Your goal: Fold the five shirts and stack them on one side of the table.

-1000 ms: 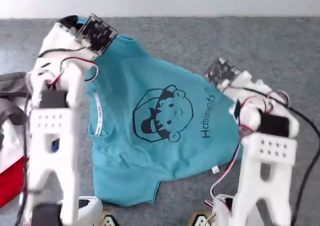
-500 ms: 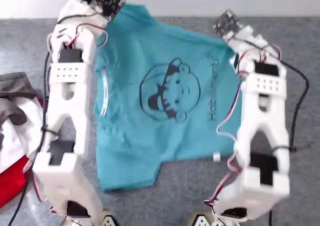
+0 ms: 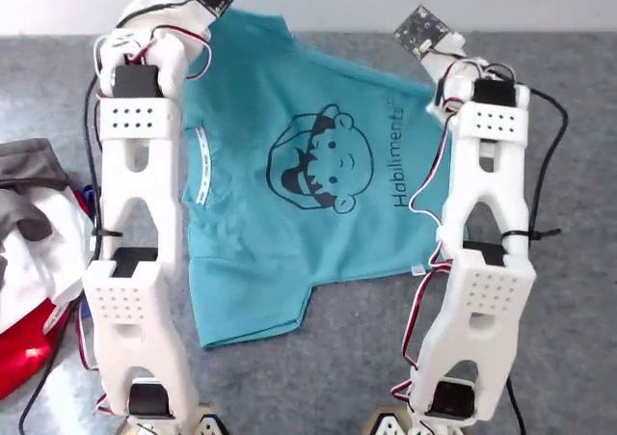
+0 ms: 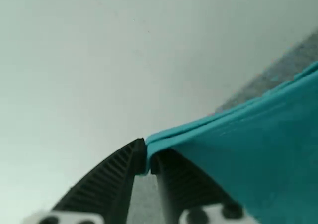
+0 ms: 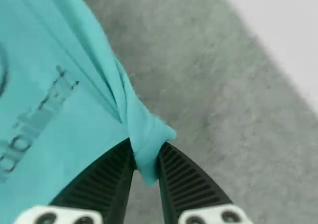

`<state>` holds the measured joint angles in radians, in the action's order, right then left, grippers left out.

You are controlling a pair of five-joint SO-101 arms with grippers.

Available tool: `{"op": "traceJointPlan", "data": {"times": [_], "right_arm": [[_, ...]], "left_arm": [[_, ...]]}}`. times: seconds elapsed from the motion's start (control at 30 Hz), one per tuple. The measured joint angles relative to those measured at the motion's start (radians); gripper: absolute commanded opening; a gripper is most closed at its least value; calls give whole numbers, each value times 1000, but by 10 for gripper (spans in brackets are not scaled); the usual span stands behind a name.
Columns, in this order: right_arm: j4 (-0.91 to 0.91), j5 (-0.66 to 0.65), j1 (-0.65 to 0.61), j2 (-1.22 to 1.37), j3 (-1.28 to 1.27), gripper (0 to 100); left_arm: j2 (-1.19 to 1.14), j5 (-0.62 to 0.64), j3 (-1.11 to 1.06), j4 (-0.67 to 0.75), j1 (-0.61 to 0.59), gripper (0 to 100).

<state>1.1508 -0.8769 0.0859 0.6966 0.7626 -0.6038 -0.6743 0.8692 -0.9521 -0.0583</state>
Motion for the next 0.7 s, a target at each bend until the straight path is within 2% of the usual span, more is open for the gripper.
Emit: {"op": "traceJointPlan", "data": {"times": [0.2, 0.33, 0.5, 0.7], "right_arm": [[351, 0, 0, 40, 103, 12], [500, 5, 2, 48, 115, 12], [601, 6, 3, 83, 120, 11], [603, 32, 23, 83, 52, 11]], "left_arm": [[0, 0, 110, -462, -2, 13], [0, 0, 153, -724, -2, 13], [25, 12, 43, -778, -2, 13], [265, 12, -367, -779, 31, 13]]}}
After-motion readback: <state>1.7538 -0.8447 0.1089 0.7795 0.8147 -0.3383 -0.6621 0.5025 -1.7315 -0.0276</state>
